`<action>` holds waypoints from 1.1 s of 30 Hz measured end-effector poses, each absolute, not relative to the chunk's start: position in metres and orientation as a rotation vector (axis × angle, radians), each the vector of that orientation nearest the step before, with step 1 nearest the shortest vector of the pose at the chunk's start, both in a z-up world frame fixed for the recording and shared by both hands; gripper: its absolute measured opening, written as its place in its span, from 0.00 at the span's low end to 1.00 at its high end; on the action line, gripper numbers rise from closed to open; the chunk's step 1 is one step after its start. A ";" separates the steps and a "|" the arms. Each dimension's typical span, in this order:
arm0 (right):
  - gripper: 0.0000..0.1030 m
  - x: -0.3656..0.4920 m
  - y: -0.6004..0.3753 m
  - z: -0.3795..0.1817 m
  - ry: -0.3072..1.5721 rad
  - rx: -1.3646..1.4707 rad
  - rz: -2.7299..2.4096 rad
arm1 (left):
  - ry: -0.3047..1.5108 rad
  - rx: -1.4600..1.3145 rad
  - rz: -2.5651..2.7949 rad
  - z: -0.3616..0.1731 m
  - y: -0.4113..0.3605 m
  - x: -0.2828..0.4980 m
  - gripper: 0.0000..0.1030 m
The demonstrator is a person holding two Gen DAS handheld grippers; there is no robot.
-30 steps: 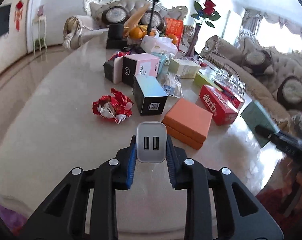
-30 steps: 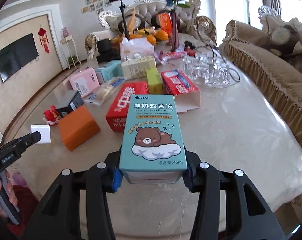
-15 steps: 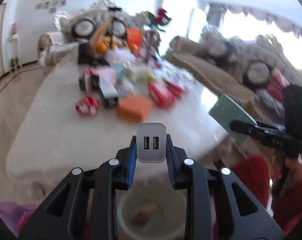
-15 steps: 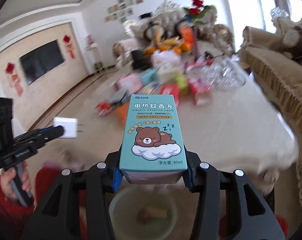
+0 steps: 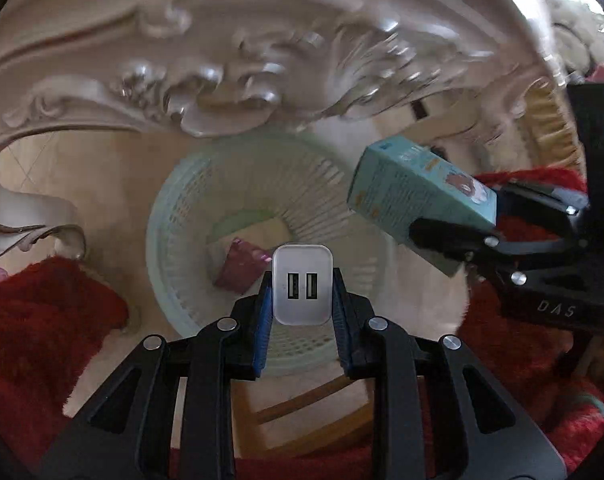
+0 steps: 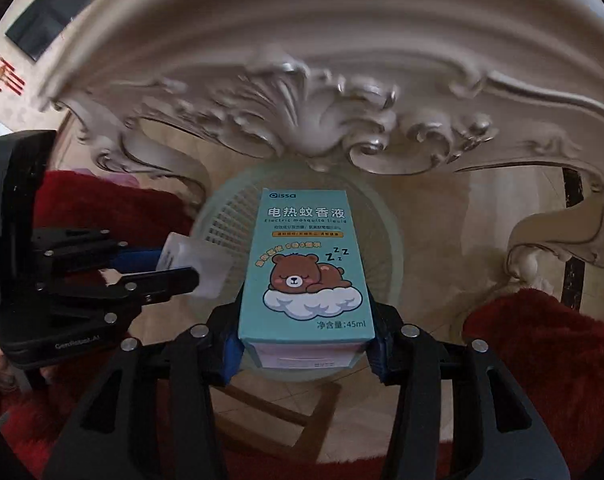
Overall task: Collect trash
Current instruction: 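Carry both items over the wastebasket and open both tools, then grasp the red-white wrapper with the left tool while the right tool grasps the red toothpaste box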
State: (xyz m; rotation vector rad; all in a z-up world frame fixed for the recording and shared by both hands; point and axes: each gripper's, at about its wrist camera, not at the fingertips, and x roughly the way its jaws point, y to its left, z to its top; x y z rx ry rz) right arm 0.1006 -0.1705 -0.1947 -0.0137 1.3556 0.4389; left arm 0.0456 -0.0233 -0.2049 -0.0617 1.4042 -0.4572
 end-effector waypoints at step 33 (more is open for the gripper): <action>0.66 0.267 -0.261 -0.014 0.710 0.005 0.119 | 0.712 -0.126 -0.036 0.004 0.072 0.180 0.95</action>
